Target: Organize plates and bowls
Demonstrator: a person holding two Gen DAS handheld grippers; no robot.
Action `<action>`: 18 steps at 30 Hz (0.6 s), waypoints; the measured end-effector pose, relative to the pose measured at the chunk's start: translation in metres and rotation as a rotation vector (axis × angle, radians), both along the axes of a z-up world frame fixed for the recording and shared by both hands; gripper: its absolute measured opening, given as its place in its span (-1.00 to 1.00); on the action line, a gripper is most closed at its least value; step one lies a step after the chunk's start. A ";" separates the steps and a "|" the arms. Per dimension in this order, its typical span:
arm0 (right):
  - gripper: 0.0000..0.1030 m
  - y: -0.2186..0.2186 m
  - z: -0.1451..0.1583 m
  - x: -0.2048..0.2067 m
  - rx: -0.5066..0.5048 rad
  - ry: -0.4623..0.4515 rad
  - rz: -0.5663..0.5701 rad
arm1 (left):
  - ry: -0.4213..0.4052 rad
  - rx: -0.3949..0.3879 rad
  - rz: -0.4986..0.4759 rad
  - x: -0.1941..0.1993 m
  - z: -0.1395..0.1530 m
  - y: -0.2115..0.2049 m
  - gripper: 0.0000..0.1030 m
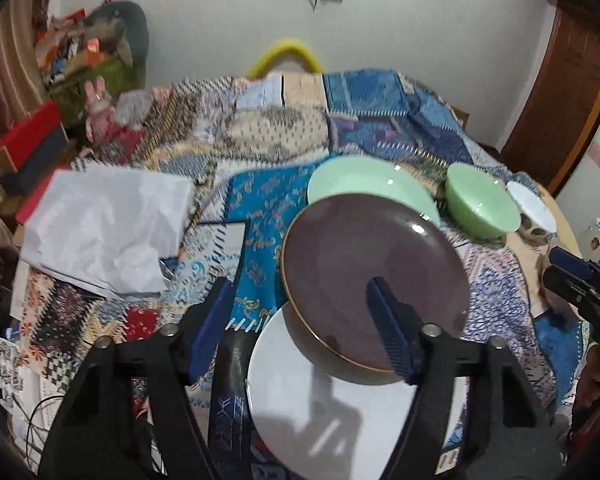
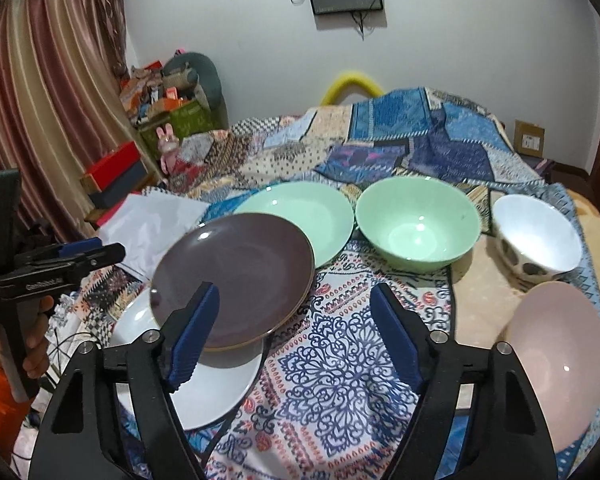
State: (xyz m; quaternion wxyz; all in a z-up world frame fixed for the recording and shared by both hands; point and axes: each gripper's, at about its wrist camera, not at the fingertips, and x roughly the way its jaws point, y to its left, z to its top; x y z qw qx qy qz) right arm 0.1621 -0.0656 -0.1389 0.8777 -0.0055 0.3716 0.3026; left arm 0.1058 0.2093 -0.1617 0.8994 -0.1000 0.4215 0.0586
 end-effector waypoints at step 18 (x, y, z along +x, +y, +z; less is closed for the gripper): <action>-0.30 0.033 -0.056 0.043 -0.091 0.170 0.036 | 0.128 -0.097 -0.079 0.058 -0.053 0.016 -0.45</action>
